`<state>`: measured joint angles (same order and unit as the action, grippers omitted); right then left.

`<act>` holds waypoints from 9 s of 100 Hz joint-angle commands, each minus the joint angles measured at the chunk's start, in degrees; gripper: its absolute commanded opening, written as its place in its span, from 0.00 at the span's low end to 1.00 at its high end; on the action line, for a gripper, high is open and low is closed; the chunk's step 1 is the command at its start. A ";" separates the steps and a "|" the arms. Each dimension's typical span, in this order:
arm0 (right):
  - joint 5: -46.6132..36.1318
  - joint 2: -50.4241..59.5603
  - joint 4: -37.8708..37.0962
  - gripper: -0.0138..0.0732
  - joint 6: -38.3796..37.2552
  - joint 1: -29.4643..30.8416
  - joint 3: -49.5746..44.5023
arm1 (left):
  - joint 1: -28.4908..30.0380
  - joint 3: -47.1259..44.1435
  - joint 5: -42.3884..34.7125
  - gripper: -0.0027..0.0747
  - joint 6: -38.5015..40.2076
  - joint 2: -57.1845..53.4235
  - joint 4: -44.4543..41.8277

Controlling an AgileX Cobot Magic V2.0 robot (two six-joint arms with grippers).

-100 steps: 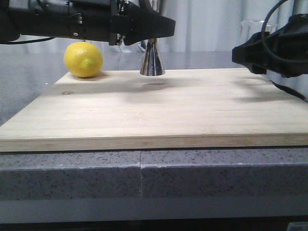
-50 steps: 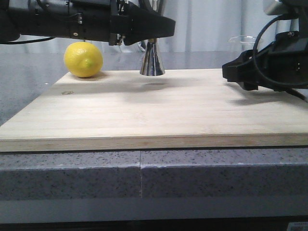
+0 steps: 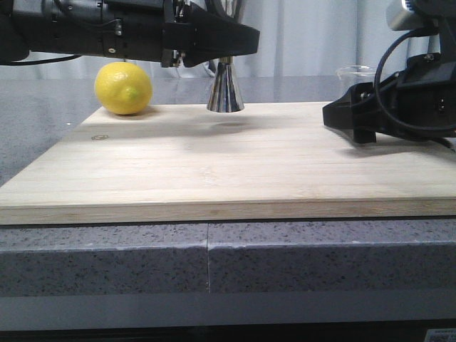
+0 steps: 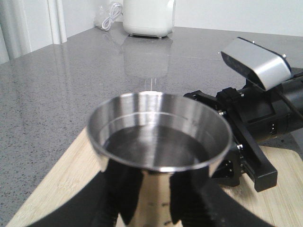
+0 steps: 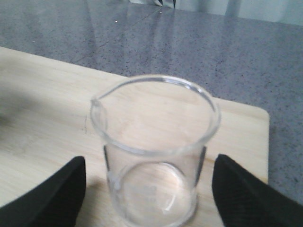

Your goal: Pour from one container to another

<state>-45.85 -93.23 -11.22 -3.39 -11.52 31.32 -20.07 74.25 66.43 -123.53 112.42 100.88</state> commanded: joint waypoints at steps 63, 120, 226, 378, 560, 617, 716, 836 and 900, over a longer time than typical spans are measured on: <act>66.39 28.51 3.68 0.81 -7.62 0.19 8.67 | -0.39 1.74 6.43 0.34 0.40 -2.83 5.17; 82.08 42.66 3.68 0.81 -7.52 0.19 11.65 | -0.39 1.74 6.43 0.34 0.40 -2.83 5.17; 81.28 43.79 3.35 0.81 -7.52 0.19 11.65 | -0.28 1.74 5.19 0.34 0.16 0.83 5.27; 81.19 43.79 3.13 0.81 -7.52 0.19 11.65 | -0.28 2.15 -18.48 0.74 80.03 -32.71 -75.39; 77.36 63.66 0.85 0.24 -7.02 0.19 8.97 | -0.28 -28.64 -25.31 0.01 134.14 -69.94 -111.14; 77.97 63.66 0.85 0.08 -7.02 0.19 8.97 | -0.28 -28.64 -26.24 0.01 134.14 -69.94 -111.14; 77.97 63.66 0.85 0.08 -7.02 0.19 8.97 | 16.49 -55.27 -54.07 0.01 122.99 -90.57 -101.31; 78.12 63.66 0.85 0.08 -7.02 0.19 8.97 | 18.52 -75.68 -65.98 0.01 122.03 -114.03 -100.88; 67.79 73.81 4.30 0.08 -7.62 7.12 -2.06 | 18.52 -75.68 -65.98 0.01 122.03 -114.03 -100.88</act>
<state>32.03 -22.65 -8.74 -10.86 -7.34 32.54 -1.69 -0.29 4.94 -1.56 -0.30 -0.45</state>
